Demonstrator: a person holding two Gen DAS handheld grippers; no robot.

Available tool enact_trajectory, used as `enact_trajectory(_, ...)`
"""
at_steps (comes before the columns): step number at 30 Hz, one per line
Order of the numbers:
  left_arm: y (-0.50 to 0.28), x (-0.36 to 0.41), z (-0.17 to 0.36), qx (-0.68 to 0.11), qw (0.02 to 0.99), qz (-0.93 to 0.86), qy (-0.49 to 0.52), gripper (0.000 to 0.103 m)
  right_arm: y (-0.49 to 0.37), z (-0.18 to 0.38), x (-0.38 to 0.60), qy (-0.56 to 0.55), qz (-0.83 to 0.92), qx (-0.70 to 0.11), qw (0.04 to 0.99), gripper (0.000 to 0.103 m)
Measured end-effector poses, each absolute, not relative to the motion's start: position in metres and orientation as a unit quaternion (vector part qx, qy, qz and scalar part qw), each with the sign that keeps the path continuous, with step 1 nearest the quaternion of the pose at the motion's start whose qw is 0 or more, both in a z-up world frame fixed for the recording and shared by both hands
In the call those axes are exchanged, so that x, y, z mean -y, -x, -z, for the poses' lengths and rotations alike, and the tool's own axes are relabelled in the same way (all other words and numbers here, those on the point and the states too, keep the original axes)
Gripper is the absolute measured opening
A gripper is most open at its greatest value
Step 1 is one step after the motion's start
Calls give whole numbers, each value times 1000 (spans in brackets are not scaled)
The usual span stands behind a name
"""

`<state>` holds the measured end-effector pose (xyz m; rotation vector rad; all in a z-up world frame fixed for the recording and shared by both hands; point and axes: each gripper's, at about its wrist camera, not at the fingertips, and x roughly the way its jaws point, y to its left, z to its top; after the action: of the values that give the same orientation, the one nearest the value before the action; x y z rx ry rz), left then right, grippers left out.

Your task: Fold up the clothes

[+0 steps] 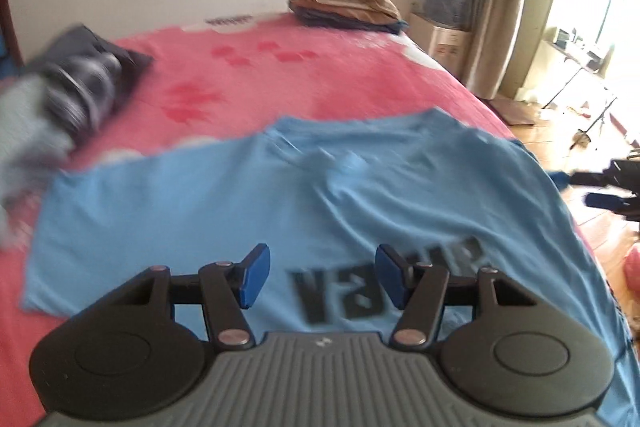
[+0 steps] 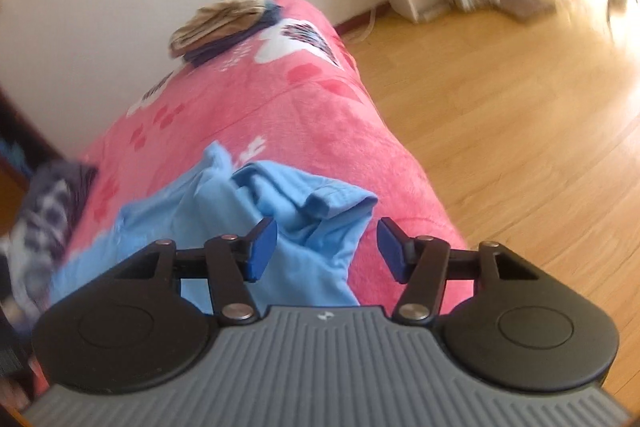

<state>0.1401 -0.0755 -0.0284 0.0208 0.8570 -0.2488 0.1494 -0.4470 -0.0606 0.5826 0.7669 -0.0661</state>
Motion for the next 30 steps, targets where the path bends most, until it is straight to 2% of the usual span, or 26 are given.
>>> enact_trajectory(3, -137, 88, 52, -423, 897, 131, -16, 60, -160, 78, 460, -356, 37, -372, 857, 55)
enact_trajectory(5, -135, 94, 62, -422, 896, 132, -35, 59, -165, 80, 460, -345, 44, -373, 860, 55)
enact_trajectory(12, -140, 104, 77, -408, 900, 137, -70, 59, -168, 72, 433, -151, 4, -349, 925, 56)
enact_trajectory(17, -144, 112, 79, -402, 901, 139, -88, 59, -164, 76, 398, 32, -44, -337, 940, 54)
enact_trajectory(18, -145, 112, 79, -403, 901, 138, -87, 60, -168, 76, 398, 37, -38, -337, 940, 54)
enact_trajectory(20, -145, 112, 81, -404, 901, 137, -84, 60, -176, 77, 401, 37, -26, -333, 942, 45)
enact_trajectory(22, -146, 112, 82, -404, 901, 136, -82, 60, -184, 76, 407, 29, -23, -332, 943, 15)
enact_trajectory(24, -146, 112, 82, -403, 901, 135, -81, 60, -188, 73, 414, 5, -21, -327, 945, 3)
enact_trajectory(26, -146, 112, 82, -403, 902, 134, -78, 60, -181, 65, 426, -32, -14, -309, 950, 1)
enact_trajectory(30, -147, 110, 83, -404, 903, 132, -71, 60, -162, 53, 476, -191, 45, -265, 944, 0)
